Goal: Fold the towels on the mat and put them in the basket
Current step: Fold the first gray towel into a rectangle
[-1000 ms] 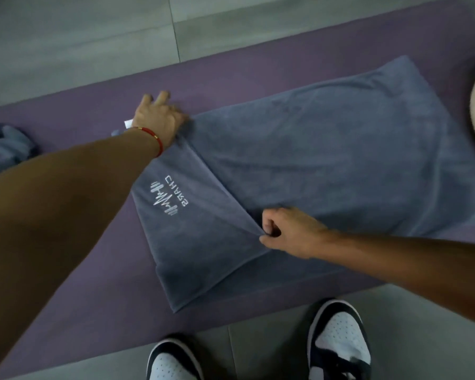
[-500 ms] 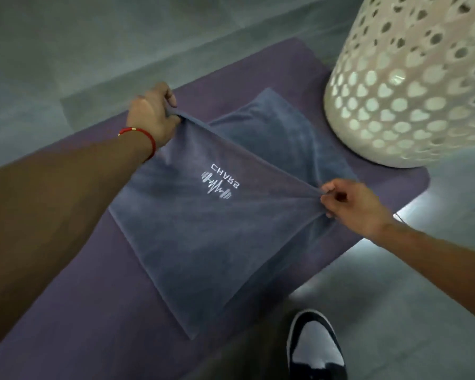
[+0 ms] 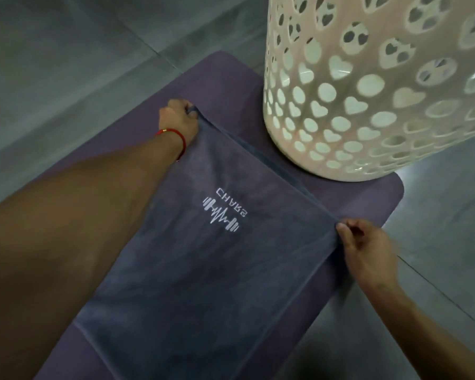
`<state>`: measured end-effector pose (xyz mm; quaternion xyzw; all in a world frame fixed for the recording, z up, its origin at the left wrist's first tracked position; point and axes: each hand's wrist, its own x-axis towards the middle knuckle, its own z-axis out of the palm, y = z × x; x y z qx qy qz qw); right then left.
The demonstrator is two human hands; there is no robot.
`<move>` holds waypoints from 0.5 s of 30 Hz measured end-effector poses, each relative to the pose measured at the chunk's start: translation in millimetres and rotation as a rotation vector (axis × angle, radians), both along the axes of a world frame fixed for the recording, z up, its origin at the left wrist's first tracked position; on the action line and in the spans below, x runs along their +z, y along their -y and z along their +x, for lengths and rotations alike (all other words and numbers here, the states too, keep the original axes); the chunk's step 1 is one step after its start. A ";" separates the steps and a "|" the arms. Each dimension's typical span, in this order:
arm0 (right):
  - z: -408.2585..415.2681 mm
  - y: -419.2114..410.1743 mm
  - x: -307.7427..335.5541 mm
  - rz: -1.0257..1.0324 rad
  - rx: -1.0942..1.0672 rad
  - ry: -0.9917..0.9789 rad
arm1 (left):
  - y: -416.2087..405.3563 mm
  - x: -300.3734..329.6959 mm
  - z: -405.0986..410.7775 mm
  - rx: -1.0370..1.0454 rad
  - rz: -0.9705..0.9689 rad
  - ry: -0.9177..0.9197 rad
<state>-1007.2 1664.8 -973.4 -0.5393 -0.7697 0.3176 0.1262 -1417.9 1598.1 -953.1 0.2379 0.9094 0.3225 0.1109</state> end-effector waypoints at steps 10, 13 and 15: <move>-12.9 -17.8 -16.8 0.103 0.008 -0.021 | -33.6 -25.8 -25.8 -0.059 -0.122 -0.001; -15.7 -19.4 -11.2 0.000 0.000 -0.051 | -34.1 -25.4 -36.5 -0.307 -0.222 -0.076; -16.0 -21.2 -10.1 -0.026 0.015 -0.020 | -34.2 -25.5 -42.1 -0.506 -0.314 -0.158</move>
